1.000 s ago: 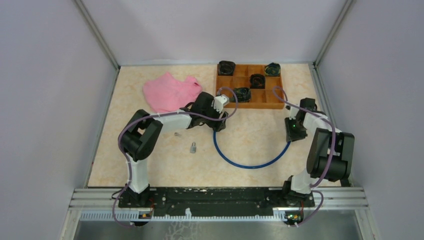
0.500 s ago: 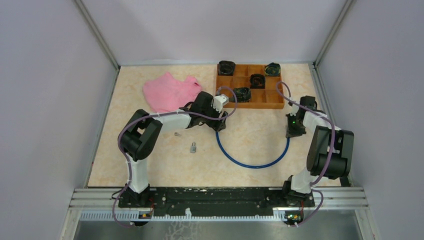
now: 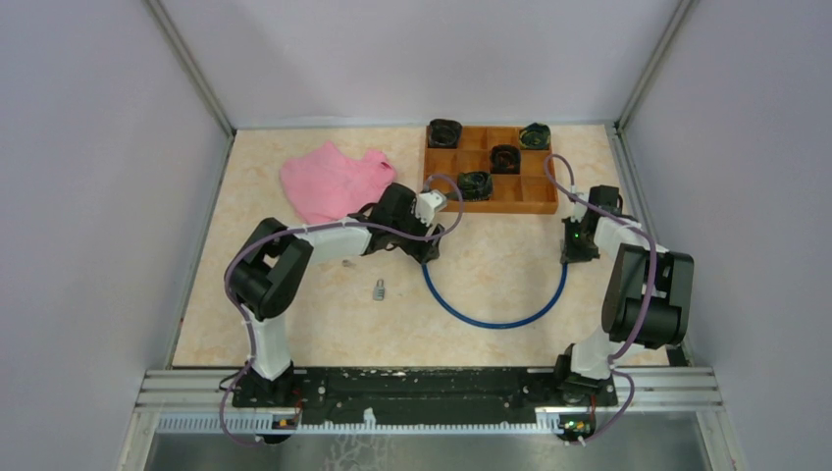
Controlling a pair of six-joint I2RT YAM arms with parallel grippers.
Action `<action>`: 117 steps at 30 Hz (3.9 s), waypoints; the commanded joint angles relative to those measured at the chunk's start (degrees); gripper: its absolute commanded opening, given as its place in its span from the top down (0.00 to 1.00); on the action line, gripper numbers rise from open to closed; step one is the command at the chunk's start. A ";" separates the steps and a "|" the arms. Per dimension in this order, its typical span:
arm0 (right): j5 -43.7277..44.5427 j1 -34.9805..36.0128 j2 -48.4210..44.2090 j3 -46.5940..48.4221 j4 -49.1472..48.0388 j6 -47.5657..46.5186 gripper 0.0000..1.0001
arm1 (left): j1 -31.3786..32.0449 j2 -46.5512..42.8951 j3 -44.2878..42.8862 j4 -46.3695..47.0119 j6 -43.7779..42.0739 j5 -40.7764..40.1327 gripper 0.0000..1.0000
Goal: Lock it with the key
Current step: Pick up the lock from the center of the board.
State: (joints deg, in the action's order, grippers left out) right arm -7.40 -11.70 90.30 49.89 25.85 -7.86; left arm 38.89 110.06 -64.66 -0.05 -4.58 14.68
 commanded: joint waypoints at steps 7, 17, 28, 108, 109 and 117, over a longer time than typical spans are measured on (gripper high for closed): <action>-0.95 -0.34 -1.30 1.95 -3.20 -0.13 1.00 | -2.13 1.94 2.00 -19.17 1.12 0.96 0.25; -2.02 -0.48 -1.28 1.95 -3.12 -0.40 1.00 | -3.98 0.07 3.25 -20.42 1.76 3.01 0.31; -2.41 -0.56 -1.17 1.84 -3.25 -0.14 1.00 | -6.28 -4.48 5.81 -20.33 1.37 5.83 0.29; -17.87 -1.75 -8.56 -0.02 4.64 -3.04 1.00 | 5.12 20.31 -12.46 -22.54 -0.08 -4.95 0.44; -17.88 -1.68 -8.71 -0.13 4.43 -2.97 1.00 | 5.24 20.44 -12.30 -22.27 -0.21 -5.32 0.44; -17.40 -1.65 -9.14 0.61 4.30 -3.45 1.00 | 7.03 19.73 -7.85 -20.95 -0.74 -6.15 0.44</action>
State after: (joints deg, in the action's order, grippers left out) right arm -23.27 -13.65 83.44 49.50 30.52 -10.52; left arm 44.93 121.34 -80.27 -7.27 -4.93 12.25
